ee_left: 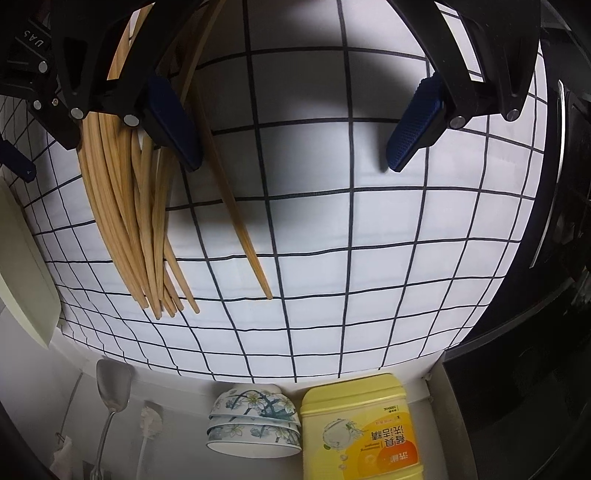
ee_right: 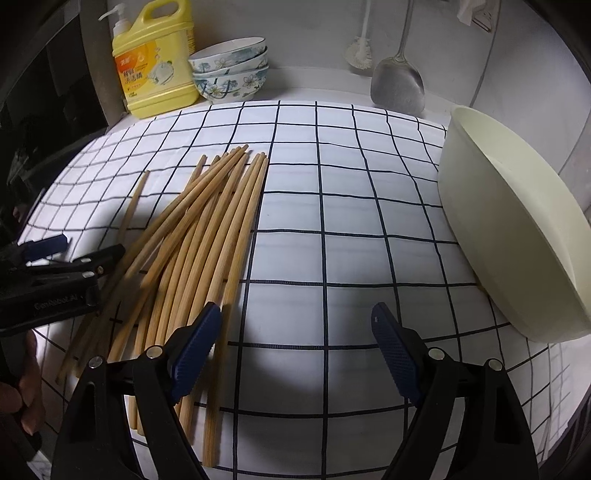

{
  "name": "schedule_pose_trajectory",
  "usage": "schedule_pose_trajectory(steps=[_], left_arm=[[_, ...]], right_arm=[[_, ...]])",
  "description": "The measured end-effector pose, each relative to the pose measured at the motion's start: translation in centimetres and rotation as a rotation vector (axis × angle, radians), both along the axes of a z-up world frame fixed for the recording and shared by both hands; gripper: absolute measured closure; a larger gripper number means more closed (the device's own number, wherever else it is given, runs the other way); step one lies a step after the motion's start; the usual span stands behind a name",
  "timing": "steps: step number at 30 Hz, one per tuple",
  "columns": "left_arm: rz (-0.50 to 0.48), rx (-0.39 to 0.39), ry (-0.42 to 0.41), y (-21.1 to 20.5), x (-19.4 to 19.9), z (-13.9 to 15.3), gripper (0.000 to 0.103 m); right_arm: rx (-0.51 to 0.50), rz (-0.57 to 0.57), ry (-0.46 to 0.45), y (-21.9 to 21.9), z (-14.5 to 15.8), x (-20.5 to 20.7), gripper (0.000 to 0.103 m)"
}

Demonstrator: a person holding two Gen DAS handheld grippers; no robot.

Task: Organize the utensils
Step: 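Move the right tool down toward the wooden chopsticks, then close the right tool on one wooden chopstick and lift it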

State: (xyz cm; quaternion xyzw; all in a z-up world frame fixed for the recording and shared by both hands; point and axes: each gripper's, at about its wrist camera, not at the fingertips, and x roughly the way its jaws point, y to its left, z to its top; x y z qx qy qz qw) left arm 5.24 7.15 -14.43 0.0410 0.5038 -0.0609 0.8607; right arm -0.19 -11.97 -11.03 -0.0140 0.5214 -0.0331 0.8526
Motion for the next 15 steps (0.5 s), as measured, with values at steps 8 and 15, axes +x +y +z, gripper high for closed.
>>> schedule_pose_trajectory(steps=[8, 15], left_arm=[[0.020, 0.000, 0.007, 1.3, -0.1, 0.0, 0.005], [-0.004, -0.006, -0.023, -0.2, -0.5, 0.7, 0.036]], right_arm=[[-0.035, 0.032, 0.003, 0.5, -0.4, -0.3, 0.024], [-0.029, 0.079, -0.016, 1.1, -0.3, -0.1, 0.039]])
